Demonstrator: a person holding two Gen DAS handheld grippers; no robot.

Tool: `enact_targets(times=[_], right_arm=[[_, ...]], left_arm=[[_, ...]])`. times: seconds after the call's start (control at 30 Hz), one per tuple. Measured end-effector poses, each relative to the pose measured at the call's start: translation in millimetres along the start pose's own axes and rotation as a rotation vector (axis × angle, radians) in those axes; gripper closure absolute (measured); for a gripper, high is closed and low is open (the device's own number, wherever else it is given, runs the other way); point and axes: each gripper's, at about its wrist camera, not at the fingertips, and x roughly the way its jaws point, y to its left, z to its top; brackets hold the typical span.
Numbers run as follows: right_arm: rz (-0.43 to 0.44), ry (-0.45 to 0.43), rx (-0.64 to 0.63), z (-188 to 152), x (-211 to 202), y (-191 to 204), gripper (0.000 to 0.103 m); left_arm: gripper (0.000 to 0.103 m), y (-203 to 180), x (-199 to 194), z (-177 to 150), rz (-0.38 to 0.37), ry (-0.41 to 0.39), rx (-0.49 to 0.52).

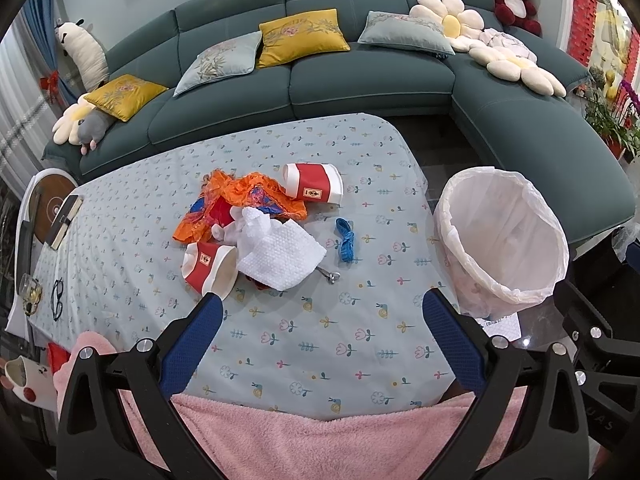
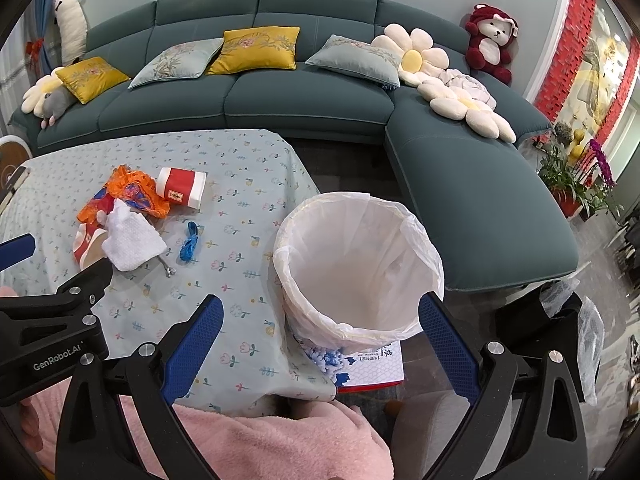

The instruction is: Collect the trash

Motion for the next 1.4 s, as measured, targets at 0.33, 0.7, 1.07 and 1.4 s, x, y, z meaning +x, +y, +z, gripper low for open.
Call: enact_targets(times=[0.33,0.7,1.07,1.4], right_arm=[[-0.019,-0.009,-0.006,1.9,0.5,6.1,0.009],[0.012,-0.018,0.042,10.9,9.0,23.9,0.009],[0.091,0.020,0.010,24.6,46.0,92.4,0.012],[0.181,0.070,-0.032,33.8,89.5,167.8,0.018]], left_arm=[[0.008,6.2,0.8,-1.4,-0.028,-0.015,-0.025],[0.007,54.0,31.3,-2.8,-0.021,0.024,-0.072],[0.008,132.6,91.3,-11.7,-0.017,0.065,-0.138],[0.008,176.1,143.3,-12.1,-0.032,0.124,-0.146]])
